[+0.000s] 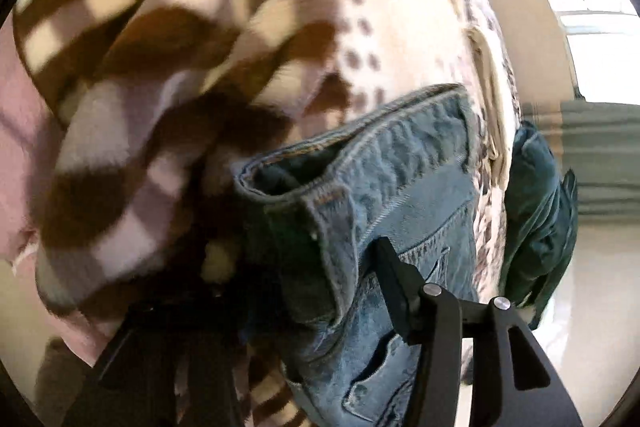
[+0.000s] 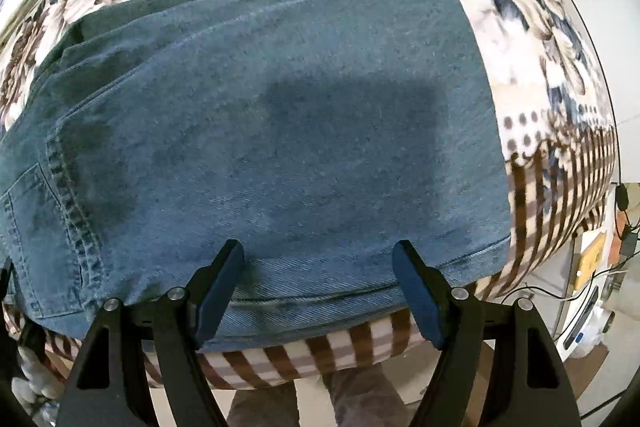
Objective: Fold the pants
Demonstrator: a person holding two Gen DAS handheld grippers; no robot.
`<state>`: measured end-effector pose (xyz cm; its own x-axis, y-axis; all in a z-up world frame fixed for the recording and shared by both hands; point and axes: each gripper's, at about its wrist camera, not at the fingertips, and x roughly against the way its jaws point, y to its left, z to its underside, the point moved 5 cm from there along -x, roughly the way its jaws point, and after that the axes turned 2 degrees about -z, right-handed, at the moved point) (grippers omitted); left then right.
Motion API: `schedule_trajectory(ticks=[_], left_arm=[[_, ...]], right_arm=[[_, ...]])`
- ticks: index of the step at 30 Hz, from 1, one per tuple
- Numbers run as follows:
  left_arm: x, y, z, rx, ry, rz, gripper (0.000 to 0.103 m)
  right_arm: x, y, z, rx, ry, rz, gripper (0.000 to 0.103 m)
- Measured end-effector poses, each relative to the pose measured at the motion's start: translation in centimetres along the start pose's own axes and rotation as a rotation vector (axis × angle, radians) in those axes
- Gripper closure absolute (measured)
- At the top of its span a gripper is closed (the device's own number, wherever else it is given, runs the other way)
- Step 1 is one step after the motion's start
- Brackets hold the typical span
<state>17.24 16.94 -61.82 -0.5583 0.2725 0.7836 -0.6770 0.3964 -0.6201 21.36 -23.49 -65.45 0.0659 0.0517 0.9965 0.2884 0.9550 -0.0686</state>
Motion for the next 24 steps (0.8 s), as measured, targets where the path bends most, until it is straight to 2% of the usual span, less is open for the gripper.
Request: schedule_trajectory(ticks=[1,4,8,10,11,12,15,18,20,21,22,24], left_arm=[[0.4,-0.2,0.1,-0.016,-0.014,-0.007,0.061],[1.9,-1.0,0.6,-0.048,-0.044,-0.015,0.063],[2.4,-1.4,0.9,-0.037,-0.050,-0.012,0.060],[1.8,-1.1,0.6,-0.049,-0.059,-0.038,0.060],[1.1,-1.3,0.3,-0.046,-0.057,-0.042,0.058],[0.2,-1.3,0.0,-0.037,-0.049,-0.032,0.048],[-1.6,-0.9,-1.0,0.009,-0.050,-0.020,0.038],[-1.6,-1.0,-0.9,0.012,-0.078,-0.009,0.038],[-0.6,-1.4,-0.4,-0.014,-0.108,-0.015,0.044],[0.0,-1.6,-0.2,-0.031,-0.125,-0.025,0.058],[1.0,-2.0,0.1,-0.060,-0.143,-0.038,0.067],[2.5,-3.2,0.7,-0.116,-0.175,-0.063,0.071]], right_arm=[[0.3,-0.1,-0.1,0.006,-0.005,0.005,0.025],[0.6,1.4,-0.3,0.017,-0.006,0.020,0.025],[-0.5,1.3,0.3,-0.009,0.019,0.023,0.025],[-0.7,1.2,0.5,-0.027,0.028,0.020,0.025],[-1.0,1.5,0.3,-0.025,0.028,0.018,0.025],[-1.1,1.2,-0.2,-0.020,0.029,0.017,0.025],[0.2,0.9,-1.0,-0.001,0.020,0.015,0.025],[1.3,0.2,-1.3,0.015,0.007,0.011,0.025],[1.5,0.0,-1.5,0.019,0.006,0.008,0.025],[1.8,0.0,-1.4,0.018,0.005,0.005,0.025],[1.8,0.1,-1.3,0.017,0.006,0.003,0.025],[1.2,-0.3,-1.3,0.018,0.012,0.003,0.025]])
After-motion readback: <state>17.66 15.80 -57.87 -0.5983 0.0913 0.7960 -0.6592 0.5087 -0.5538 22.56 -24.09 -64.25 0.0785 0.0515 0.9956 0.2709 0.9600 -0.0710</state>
